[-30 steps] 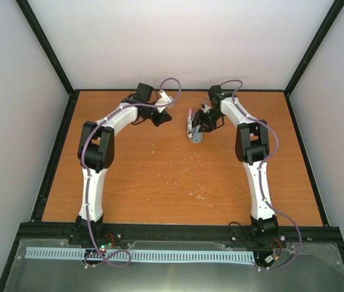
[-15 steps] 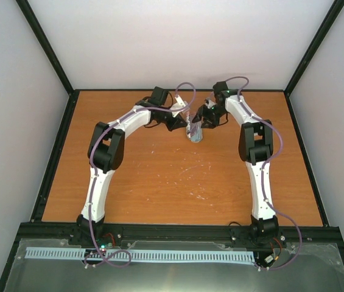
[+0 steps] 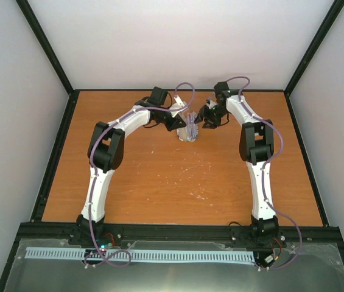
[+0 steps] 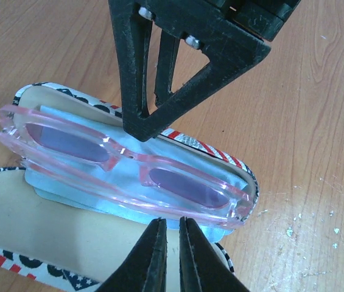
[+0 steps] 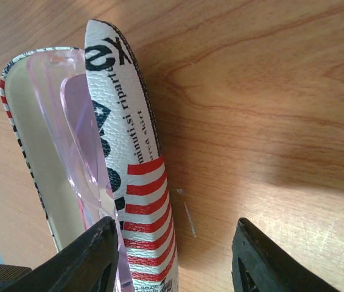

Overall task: Organize the sunglasses
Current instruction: Place the sunglasses in the sunglasses case, then adjust the sunglasses in the sunglasses case.

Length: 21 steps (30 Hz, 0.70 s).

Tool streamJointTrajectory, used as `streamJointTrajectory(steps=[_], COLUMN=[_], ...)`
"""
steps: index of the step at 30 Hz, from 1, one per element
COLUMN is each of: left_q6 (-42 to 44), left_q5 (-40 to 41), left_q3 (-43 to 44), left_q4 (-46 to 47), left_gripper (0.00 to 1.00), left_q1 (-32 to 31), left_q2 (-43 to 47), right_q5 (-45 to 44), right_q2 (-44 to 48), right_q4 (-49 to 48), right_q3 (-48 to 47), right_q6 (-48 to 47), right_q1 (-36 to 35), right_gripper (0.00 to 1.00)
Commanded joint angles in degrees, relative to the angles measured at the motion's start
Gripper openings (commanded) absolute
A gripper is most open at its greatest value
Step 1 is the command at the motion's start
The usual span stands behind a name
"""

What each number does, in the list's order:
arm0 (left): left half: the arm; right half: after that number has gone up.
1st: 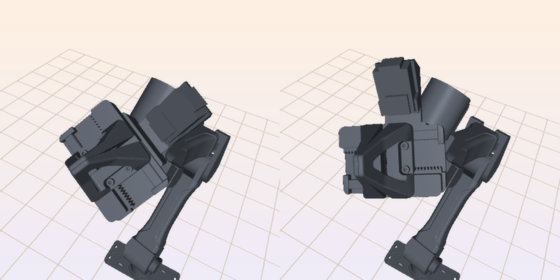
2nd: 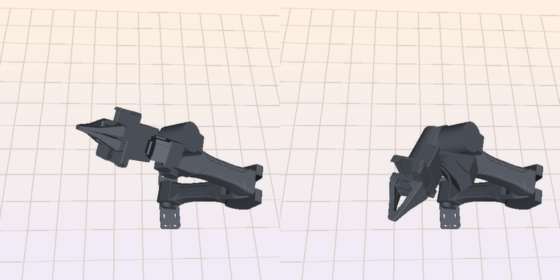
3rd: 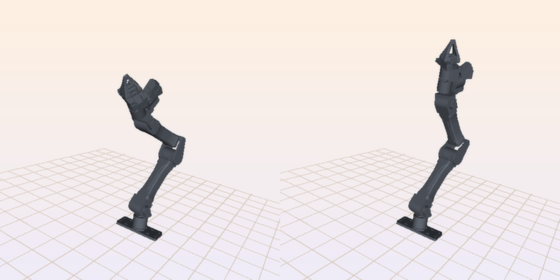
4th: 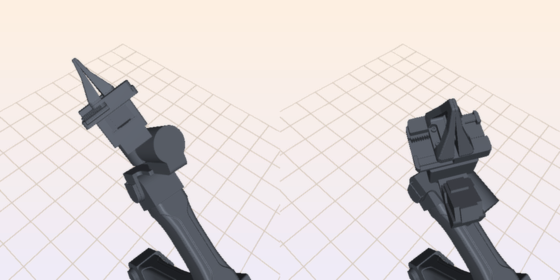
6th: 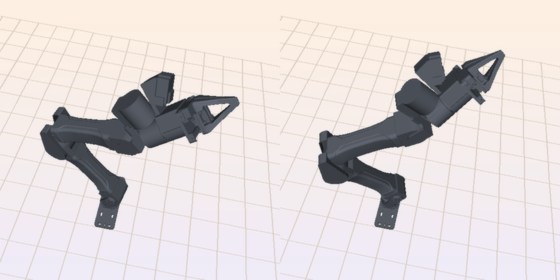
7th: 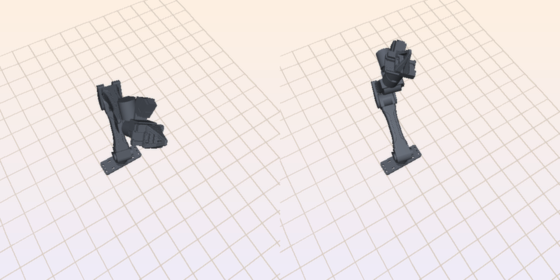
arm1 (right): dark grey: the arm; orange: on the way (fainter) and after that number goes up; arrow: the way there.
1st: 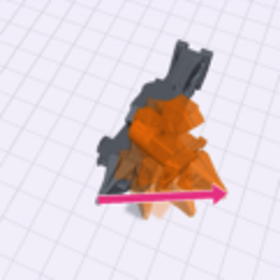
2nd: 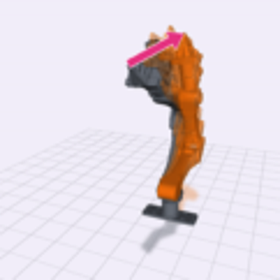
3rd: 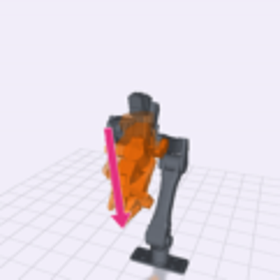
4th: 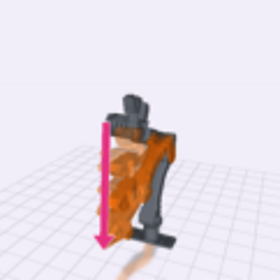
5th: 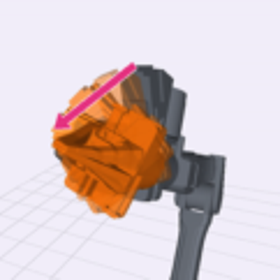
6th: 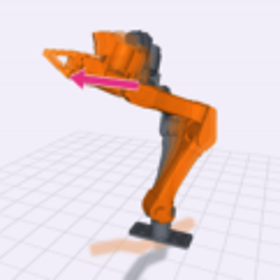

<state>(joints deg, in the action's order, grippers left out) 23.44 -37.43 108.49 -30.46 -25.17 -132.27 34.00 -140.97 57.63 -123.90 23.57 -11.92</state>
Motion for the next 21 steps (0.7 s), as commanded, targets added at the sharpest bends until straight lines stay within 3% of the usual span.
streamJointTrajectory(steps=[1, 12, 21], left_q6=[0.2, 1.8, -1.8], left_q5=[-0.4, 2.3, 3.4], left_q3=[2.7, 2.3, -4.9], left_q4=[-0.4, -1.9, 3.2], left_gripper=[0.10, 0.07, 0.05], left_q1=[0.1, 1.2, 7.4], left_q2=[-0.4, 0.5, 5.7], right_q5=[-1.5, -1.8, -0.2], right_q2=[2.5, 2.1, 6.0], right_q4=[0.4, -0.2, -6.2], right_q3=[0.3, -0.6, 3.5], right_q6=[-0.7, 0.5, 3.0], right_q1=[0.0, 0.3, 1.5], right_gripper=[0.50, 0.47, 0.48])
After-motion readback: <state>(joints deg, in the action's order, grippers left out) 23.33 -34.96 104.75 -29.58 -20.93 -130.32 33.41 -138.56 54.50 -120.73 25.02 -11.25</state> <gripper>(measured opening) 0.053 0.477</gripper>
